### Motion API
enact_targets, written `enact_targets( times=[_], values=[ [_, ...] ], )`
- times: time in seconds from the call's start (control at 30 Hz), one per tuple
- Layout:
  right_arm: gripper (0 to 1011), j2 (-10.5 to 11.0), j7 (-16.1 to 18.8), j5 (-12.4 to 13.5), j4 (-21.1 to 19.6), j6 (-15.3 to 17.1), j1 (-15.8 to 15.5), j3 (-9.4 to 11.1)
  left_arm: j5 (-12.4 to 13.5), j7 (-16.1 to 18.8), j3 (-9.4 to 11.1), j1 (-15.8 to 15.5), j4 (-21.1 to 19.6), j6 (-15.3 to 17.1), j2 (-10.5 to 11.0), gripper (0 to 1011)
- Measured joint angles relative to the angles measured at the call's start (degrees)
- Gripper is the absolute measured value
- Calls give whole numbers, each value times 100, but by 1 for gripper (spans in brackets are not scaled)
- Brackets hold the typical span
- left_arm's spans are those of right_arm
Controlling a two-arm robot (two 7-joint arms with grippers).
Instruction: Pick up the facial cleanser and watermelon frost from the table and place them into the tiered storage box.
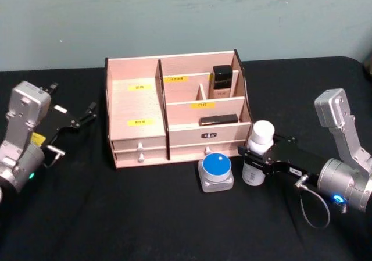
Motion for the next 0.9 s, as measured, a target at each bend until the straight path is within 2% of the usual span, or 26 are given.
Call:
enact_targets(
  times=[0.27,0.6,0.9],
  values=[
    [607,62,29,49,-86,6,-66,50,0,0,0,0,0,0,0,1010],
    [607,285,22,87,-490,89,-224,183,0,0,0,0,0,0,0,1010],
    [607,472,-39,217,-990,240,-278,381,0,0,0,0,0,0,0,1010]
  ],
)
